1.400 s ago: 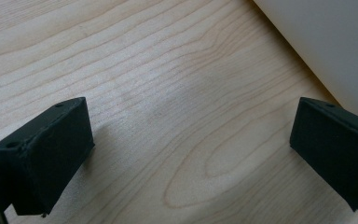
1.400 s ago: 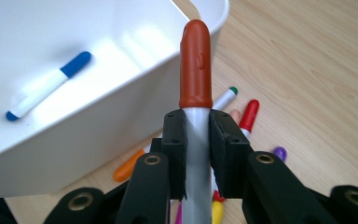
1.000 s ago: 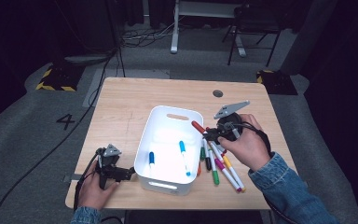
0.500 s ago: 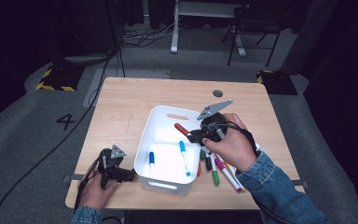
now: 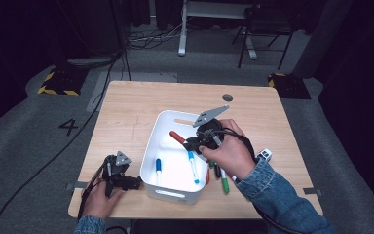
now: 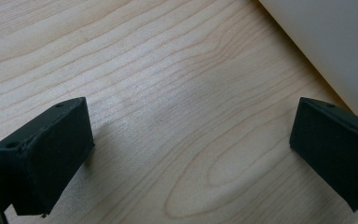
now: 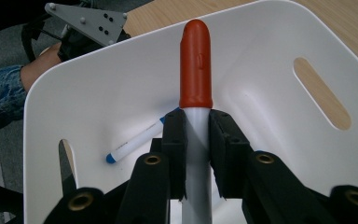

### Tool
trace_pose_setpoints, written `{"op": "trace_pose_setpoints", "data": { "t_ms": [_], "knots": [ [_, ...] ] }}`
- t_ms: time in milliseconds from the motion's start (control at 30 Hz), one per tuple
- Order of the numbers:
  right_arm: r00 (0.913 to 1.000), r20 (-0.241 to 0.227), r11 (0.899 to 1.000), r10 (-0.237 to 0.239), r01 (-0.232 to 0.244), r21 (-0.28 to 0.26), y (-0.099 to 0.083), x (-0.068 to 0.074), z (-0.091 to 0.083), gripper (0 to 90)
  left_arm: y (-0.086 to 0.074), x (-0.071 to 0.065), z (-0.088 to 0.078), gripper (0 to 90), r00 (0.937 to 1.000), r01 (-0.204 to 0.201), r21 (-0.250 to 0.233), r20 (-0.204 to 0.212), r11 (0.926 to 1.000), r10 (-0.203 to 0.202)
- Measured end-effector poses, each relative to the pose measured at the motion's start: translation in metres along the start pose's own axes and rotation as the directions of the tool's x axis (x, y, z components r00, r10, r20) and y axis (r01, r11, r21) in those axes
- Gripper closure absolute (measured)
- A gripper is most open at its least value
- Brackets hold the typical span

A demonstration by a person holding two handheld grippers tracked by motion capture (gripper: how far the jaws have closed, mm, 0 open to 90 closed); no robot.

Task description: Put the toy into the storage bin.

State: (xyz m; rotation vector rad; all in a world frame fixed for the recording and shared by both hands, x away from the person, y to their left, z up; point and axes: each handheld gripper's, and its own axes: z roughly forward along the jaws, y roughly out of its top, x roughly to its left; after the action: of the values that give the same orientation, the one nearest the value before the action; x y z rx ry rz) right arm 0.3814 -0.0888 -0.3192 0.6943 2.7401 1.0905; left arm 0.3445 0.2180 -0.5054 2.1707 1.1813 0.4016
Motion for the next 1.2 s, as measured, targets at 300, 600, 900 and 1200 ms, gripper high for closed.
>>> {"op": "trace_pose_setpoints", "data": {
  "t_ms": [300,600,900,1200],
  "knots": [
    [0.9998,-0.004,0.999,-0.021,0.021,0.032,-0.004,0.001,0.015,77.2,0.0,0.0,0.0,0.0,1.0,0.0,0.0,0.0,1.0,0.0],
    [0.9986,-0.001,0.995,-0.053,0.053,0.088,-0.012,0.008,0.032,77.2,0.0,0.0,0.0,0.0,1.0,0.0,0.0,0.001,1.0,0.0],
    [0.994,-0.005,0.987,-0.109,0.109,0.118,-0.016,0.01,0.047,77.1,0.0,0.0,0.0,0.0,1.0,0.001,-0.002,0.0,1.0,-0.001],
    [0.9927,-0.014,0.978,-0.12,0.12,0.169,-0.019,0.015,0.058,77.1,0.0,0.0,0.0,0.0,1.0,0.002,-0.001,0.0,1.0,-0.002]
  ]
}}
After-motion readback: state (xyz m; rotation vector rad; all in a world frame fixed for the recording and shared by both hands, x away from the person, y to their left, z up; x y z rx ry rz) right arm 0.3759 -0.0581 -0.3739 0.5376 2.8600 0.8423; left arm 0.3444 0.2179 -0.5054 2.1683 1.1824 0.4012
